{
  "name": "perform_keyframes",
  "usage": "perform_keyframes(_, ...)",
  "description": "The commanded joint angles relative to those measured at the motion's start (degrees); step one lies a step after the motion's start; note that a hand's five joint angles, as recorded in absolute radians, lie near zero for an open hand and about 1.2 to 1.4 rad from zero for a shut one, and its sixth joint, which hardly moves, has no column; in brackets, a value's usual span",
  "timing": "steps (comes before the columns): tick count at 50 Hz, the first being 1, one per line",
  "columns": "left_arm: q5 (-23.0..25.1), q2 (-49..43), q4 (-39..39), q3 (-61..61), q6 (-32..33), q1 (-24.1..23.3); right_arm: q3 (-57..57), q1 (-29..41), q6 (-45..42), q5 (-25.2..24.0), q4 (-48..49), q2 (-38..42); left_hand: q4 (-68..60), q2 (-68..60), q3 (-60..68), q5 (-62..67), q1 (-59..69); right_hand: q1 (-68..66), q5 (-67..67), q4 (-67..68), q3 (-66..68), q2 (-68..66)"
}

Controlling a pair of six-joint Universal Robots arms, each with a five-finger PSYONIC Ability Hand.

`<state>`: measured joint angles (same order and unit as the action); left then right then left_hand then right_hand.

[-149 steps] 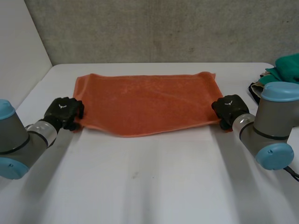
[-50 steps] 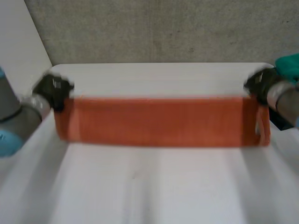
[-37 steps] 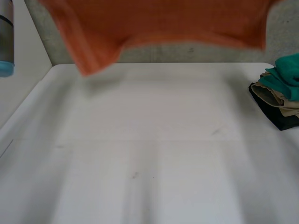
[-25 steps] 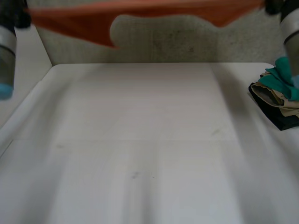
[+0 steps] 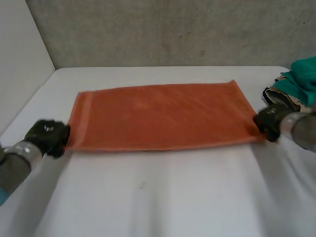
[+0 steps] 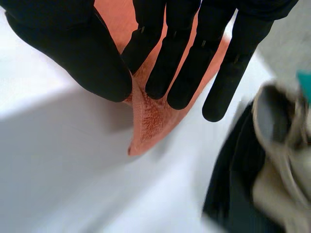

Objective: Fold the laundry.

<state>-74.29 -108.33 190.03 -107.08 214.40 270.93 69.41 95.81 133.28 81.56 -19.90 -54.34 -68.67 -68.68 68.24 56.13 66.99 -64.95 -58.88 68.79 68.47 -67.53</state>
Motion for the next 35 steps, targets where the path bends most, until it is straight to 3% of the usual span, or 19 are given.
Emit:
perform_keyframes(1,1.5,13.1,-27.9,-6.2,13.3,4.0,4.9,-6.2,-15.7,0.5,-22.1,-10.3,-11.3,-11.3,11.8,13.9,13.0,-15.1,-11.1,11.2,11.5,-12.5)
perform_keyframes(5,3.9,13.8,-29.9,-4.7,16.8,3.9,4.6,-5.4,-17.0,-2.6,-18.9,-9.6,-11.3,-11.3,11.8,13.9,13.0,-15.1,-11.1,11.2,11.5,-12.5)
perform_keyframes(10,4.6,8.7,-21.7,1.3,14.4,1.3,3.4,-3.2,-10.3,-3.4,-7.4,-6.4,-11.3,-11.3,11.8,13.9,13.0,-15.1,-11.1,11.2,11.5,-12.5)
perform_keyframes(19,-2.2,-5.7,-10.0,18.9,3.0,-7.4,2.4,-0.3,-3.6,-0.5,17.4,1.1,-11.3,-11.3,11.8,13.9,13.0,-15.1,-11.1,11.2,11.5,-12.5)
perform_keyframes(30,-15.3,-21.7,-7.7,40.8,3.8,-12.2,-4.7,2.2,-2.7,-1.4,37.4,10.8,-11.3,-11.3,11.8,13.9,13.0,-15.1,-11.1,11.2,11.5,-12.5)
perform_keyframes(35,-15.8,-26.1,-7.7,47.6,4.5,-13.7,-11.5,3.2,-2.8,-0.4,37.7,15.9,-11.3,-11.3,11.8,13.9,13.0,-15.1,-11.1,11.2,11.5,-12.5)
